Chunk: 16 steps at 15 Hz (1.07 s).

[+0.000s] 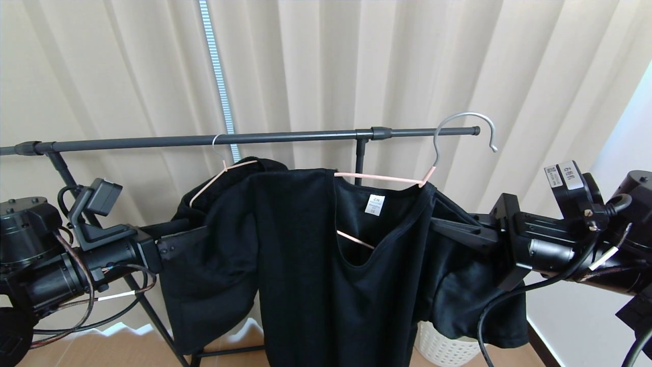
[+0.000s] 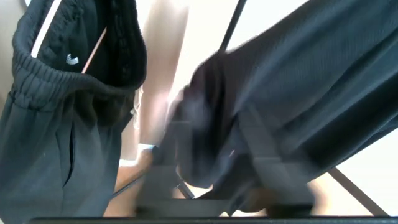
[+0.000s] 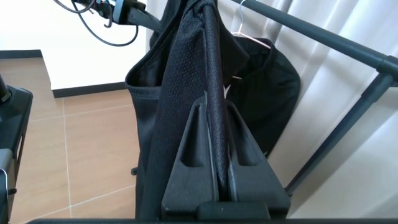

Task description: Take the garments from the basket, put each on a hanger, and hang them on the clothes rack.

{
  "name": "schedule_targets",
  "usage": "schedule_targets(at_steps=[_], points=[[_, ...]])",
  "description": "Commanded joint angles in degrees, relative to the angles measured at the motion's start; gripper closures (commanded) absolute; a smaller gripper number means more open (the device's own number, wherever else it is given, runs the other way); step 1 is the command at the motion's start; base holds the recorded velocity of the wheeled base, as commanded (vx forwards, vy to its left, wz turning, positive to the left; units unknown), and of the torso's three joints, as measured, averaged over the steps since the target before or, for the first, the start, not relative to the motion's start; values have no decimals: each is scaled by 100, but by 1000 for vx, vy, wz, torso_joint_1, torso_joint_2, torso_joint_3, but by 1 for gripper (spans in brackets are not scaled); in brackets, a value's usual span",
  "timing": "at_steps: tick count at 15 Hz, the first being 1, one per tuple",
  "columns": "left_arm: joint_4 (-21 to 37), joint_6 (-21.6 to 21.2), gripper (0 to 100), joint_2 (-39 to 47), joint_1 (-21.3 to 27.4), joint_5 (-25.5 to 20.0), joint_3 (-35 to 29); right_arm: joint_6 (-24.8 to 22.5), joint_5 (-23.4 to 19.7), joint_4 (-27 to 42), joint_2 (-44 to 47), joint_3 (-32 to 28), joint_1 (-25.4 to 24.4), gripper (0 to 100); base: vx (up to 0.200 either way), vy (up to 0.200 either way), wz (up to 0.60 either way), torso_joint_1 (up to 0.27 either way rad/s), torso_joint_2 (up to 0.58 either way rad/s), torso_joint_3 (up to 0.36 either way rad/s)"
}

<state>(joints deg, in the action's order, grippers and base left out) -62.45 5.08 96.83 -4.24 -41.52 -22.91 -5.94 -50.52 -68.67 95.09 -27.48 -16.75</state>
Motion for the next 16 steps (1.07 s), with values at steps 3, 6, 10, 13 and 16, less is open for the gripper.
schedule_targets(at_steps=[3, 6, 10, 13, 16], points=[[23, 415, 0, -604, 205, -31, 58, -13, -2, -6, 309, 23, -92, 100, 0, 0, 0, 0, 0, 0], [146, 977, 0, -1140, 503, -31, 5, -22, 7, -6, 643, 85, -478, 100, 0, 0, 0, 0, 0, 0], [2369, 942, 0, -2168, 925, 4, -812, -65, 33, -24, 1021, 234, -1006, 100, 0, 0, 0, 0, 0, 0], [4136, 335, 0, -2221, 1294, 4, -2034, -65, 33, -41, 994, 296, -1076, 100, 0, 0, 0, 0, 0, 0], [5463, -667, 0, -2212, 1980, 30, -2579, -171, 24, -41, 942, 375, -1173, 100, 0, 0, 0, 0, 0, 0]])
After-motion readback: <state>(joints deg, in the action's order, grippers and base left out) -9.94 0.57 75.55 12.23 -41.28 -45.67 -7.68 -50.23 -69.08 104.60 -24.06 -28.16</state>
